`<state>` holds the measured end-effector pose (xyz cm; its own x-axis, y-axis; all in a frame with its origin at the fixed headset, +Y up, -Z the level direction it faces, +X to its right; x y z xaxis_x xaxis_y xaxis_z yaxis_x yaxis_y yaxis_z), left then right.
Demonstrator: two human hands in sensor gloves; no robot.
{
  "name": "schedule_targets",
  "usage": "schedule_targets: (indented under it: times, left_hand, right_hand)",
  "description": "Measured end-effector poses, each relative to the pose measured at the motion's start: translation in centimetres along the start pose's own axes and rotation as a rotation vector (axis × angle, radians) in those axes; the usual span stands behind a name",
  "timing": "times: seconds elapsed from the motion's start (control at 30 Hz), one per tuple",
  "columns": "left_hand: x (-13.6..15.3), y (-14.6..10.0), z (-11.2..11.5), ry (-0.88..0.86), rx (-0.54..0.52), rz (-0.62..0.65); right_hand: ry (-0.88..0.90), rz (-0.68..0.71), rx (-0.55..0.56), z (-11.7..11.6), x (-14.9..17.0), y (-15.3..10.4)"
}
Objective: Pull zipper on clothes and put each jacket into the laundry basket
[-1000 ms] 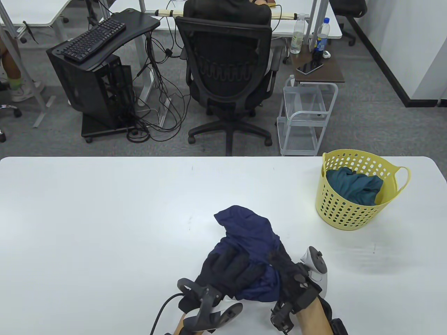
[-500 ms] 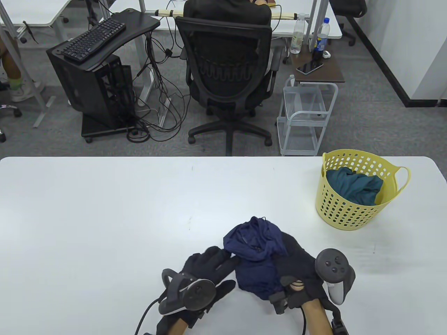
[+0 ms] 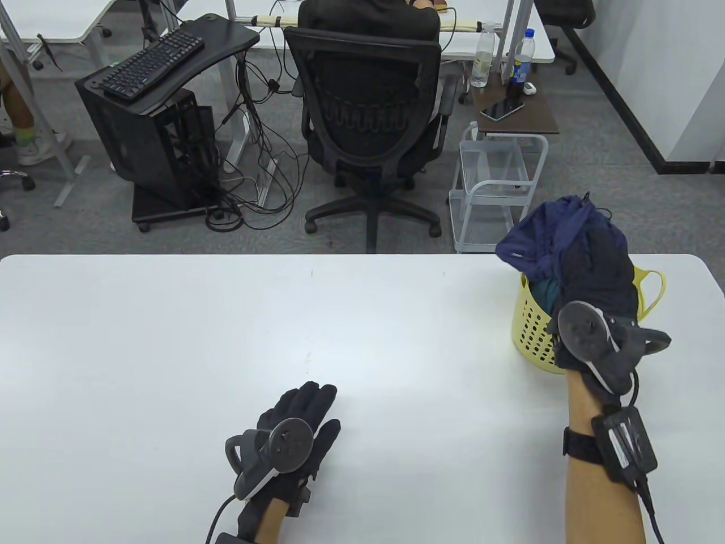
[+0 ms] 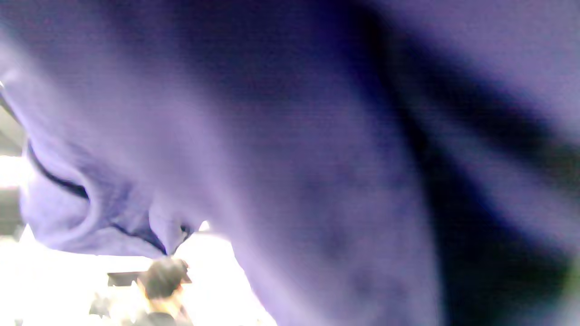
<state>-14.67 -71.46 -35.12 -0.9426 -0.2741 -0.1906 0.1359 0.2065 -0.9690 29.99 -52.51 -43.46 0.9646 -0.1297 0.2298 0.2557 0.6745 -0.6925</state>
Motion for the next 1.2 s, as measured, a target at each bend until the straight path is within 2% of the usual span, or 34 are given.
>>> schedule_targets:
  times: [0.03,0.07,0.1,0.13,0.17,0.2,0.23,0.27,0.3,0.37,0.43,0.5,0.67,0.7,0.8,0.9,1.0,1.1,1.2]
  left_hand:
    - [0.2,0.1,0.3,0.008,0.017,-0.008]
    - [0.3,0.1,0.4,0.01,0.028,-0.015]
    - [0.4,0.2,0.6,0.012,0.036,-0.018]
    - [0.6,0.2,0.7,0.012,0.036,-0.022]
    - [0.6,0.2,0.7,0.012,0.035,-0.025]
    - [0.7,0.2,0.7,0.012,0.037,-0.027]
    - [0.7,0.2,0.6,0.013,0.036,-0.028]
    - [0.7,0.2,0.6,0.016,0.03,-0.03]
    - [0.7,0.2,0.5,0.02,0.027,-0.029]
    - [0.5,0.2,0.5,0.044,0.024,-0.028]
    - [0.5,0.3,0.4,0.069,0.016,-0.032]
    - [0.6,0.3,0.2,0.077,0.01,-0.036]
    - [0.7,0.2,-0.1,0.088,-0.006,-0.034]
    - [0.7,0.2,0.0,0.098,-0.004,-0.031]
    - [0.4,0.3,0.4,0.13,0.009,-0.024]
    - [0.3,0.5,0.9,0.146,0.027,-0.028]
    - [0.5,0.7,1.4,0.147,0.045,-0.036]
    - [0.7,0.8,1.9,0.153,0.064,-0.04]
    - [0.6,0.9,2.1,0.157,0.072,-0.039]
  right_hand:
    - [-0.035,-0.042,-0.156,-3.8,1.0,0.5]
    - [-0.059,-0.071,-0.258,-6.3,1.6,0.4]
    - [-0.081,-0.075,-0.504,-10.3,2.6,-0.3]
    - [-0.052,-0.099,-0.818,-13.8,3.6,-2.0]
    - [-0.011,-0.17,-0.964,-15.1,4.2,-3.1]
    - [0.099,-0.237,-0.971,-15.6,4.4,-3.5]
    - [0.135,-0.249,-0.882,-15.3,4.3,-3.2]
    - [0.118,-0.219,-0.714,-14.3,4.1,-2.5]
    - [0.09,-0.187,-0.674,-13.8,3.9,-2.2]
    - [0.028,-0.176,-0.695,-12.4,3.6,-2.3]
    - [0.031,-0.145,-0.536,-9.5,2.8,-2.0]
    - [0.034,-0.083,-0.464,-6.9,1.5,-2.3]
    - [0.138,0.105,-0.459,-1.8,-2.7,-5.8]
    - [0.183,0.15,-0.454,-0.7,-4.0,-7.4]
    - [0.253,0.236,-0.464,0.6,-6.4,-11.0]
    - [0.342,0.325,-0.466,0.0,-9.4,-16.0]
    - [0.345,0.363,-0.505,-2.5,-11.2,-19.4]
    - [0.35,0.363,-0.584,-5.5,-12.0,-22.0]
    - [0.314,0.385,-0.608,-6.8,-12.0,-23.3]
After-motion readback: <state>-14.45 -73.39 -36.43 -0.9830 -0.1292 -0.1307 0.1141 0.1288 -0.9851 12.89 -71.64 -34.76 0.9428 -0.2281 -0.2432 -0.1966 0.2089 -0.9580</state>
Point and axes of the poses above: the tracker on the back of each hand, its own x axis roughly to the little-finger side, its own y axis roughly from the wrist to the fingertips, z = x × y, the point moved 5 cm from there along y, roughly from the wrist to the fingertips
